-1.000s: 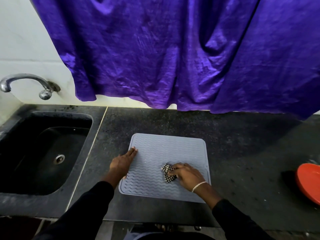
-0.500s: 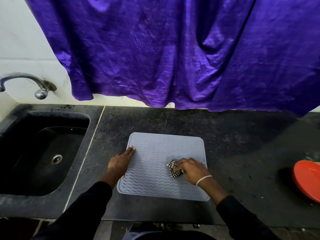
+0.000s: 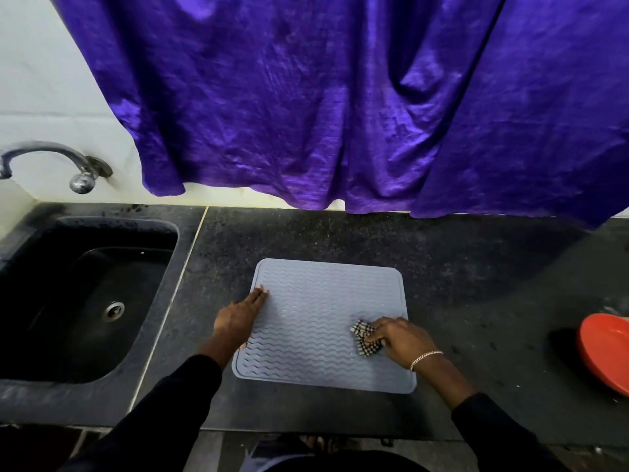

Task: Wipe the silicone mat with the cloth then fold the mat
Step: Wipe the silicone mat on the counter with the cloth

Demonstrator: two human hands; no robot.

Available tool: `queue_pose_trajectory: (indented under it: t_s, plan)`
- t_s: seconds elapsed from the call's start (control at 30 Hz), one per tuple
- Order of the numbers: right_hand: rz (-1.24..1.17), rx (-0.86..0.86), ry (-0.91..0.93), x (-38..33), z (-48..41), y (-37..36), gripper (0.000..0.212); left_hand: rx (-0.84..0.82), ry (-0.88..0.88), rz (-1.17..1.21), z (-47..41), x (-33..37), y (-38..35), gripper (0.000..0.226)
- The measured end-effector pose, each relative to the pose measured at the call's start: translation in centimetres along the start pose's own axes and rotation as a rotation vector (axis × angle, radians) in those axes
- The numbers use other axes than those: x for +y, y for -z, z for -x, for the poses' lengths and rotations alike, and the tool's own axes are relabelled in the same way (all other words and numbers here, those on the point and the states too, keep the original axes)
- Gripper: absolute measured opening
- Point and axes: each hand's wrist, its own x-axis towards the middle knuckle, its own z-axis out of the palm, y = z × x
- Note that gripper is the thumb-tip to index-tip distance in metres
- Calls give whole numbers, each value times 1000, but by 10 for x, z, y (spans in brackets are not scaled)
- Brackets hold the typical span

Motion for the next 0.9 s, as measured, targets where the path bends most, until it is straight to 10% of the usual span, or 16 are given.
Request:
queue_pose_trajectory:
  t_s: [0.9]
  plan:
    - [57, 12, -96, 25, 5, 23, 46, 0, 17, 17, -5, 0, -4, 99]
